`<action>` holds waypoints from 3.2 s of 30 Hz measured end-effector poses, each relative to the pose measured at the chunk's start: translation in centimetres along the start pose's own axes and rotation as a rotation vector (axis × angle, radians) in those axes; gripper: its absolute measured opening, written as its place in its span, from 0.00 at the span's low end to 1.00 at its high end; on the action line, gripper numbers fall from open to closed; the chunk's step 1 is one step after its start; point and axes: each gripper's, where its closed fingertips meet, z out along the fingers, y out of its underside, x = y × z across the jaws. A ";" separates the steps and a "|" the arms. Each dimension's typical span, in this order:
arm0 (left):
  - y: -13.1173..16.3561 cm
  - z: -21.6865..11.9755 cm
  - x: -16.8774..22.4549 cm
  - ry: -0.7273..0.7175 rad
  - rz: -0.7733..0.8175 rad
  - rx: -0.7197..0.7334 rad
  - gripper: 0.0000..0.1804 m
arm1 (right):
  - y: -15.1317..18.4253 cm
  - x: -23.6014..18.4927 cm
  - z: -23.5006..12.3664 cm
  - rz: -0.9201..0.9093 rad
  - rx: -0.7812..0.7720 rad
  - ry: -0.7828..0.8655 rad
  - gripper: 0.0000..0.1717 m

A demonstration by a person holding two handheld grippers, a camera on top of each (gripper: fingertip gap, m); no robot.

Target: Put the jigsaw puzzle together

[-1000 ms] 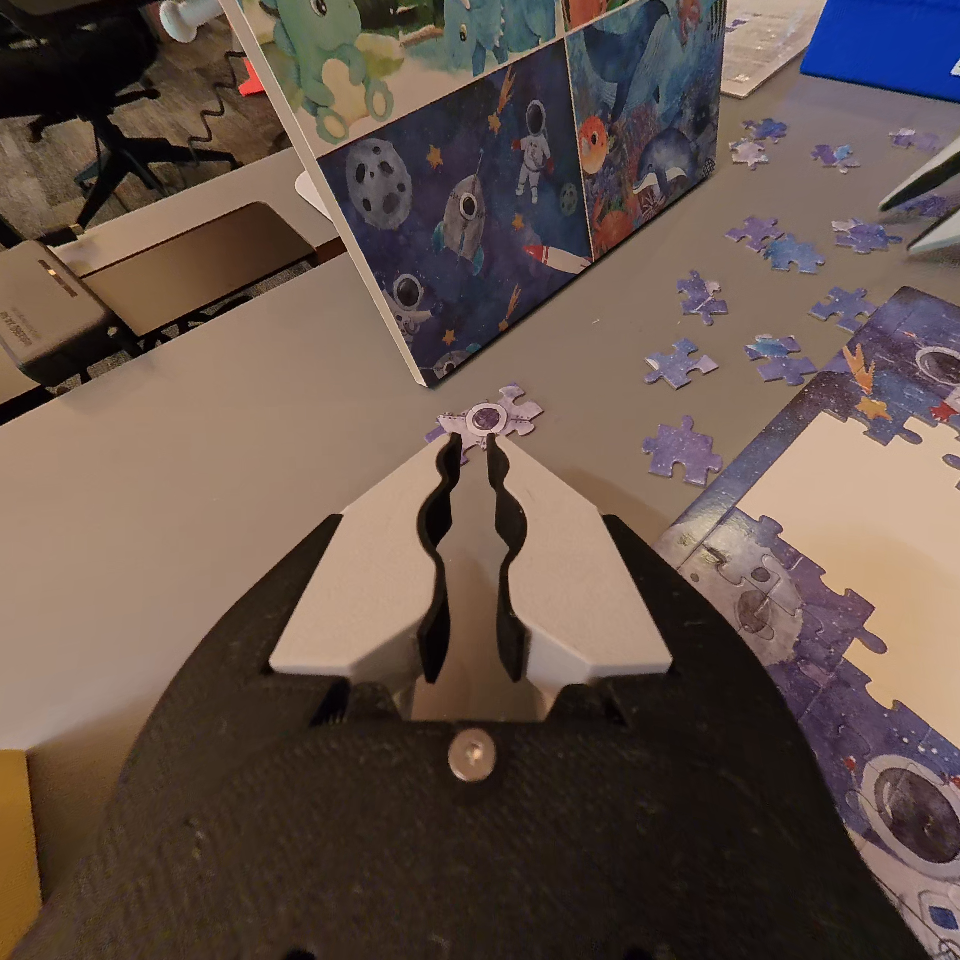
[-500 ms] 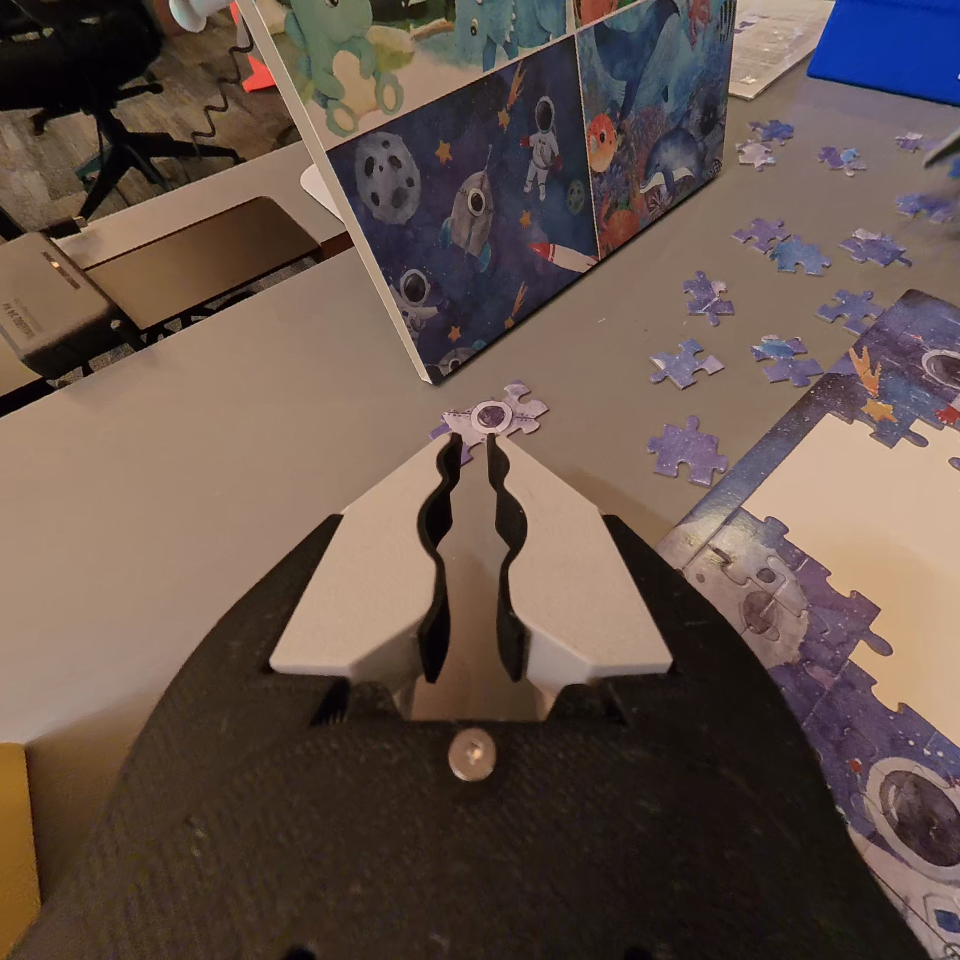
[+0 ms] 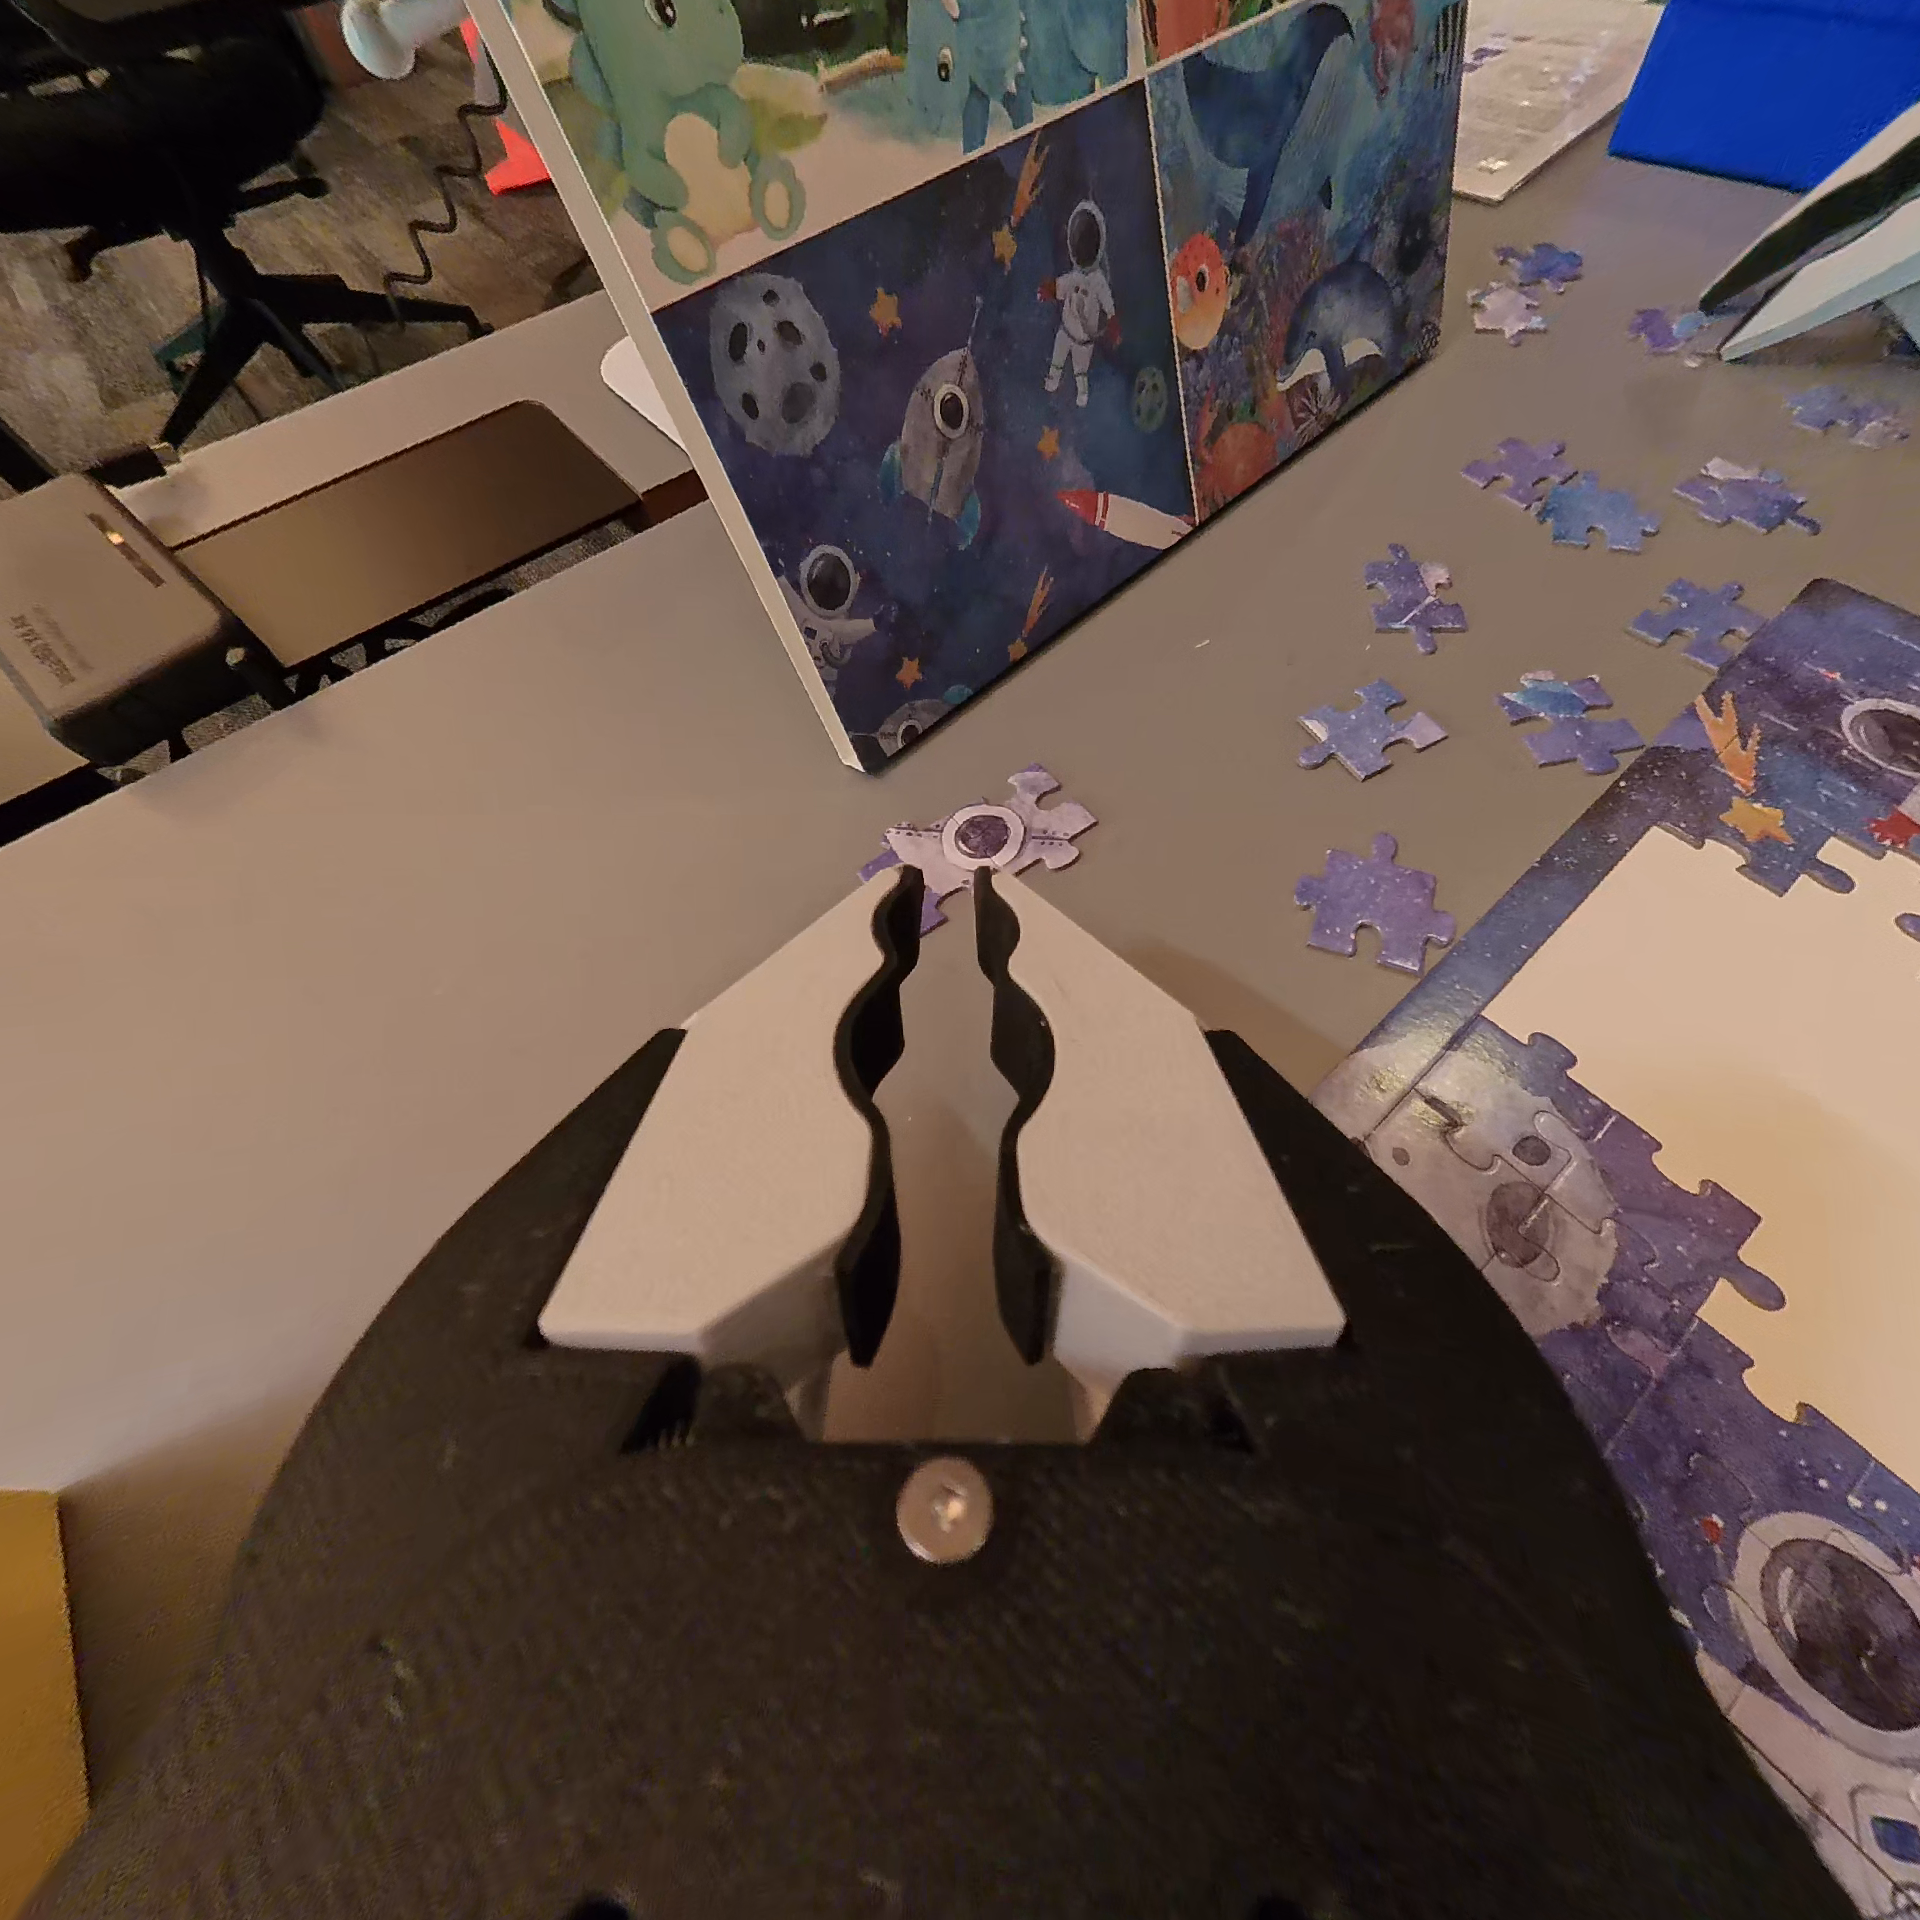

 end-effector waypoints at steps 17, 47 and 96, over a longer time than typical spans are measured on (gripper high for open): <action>0.1 0.1 0.2 0.006 0.006 -0.003 0.05 | -3.0 -7.4 -0.3 -0.459 0.082 -0.210 0.17; -0.2 0.2 1.1 0.011 0.063 -0.005 0.05 | -2.3 -9.2 1.8 -0.674 -0.090 -0.384 0.16; 0.0 0.4 1.1 0.007 0.071 -0.018 0.05 | -2.7 -7.2 1.9 -0.553 -0.117 -0.326 0.12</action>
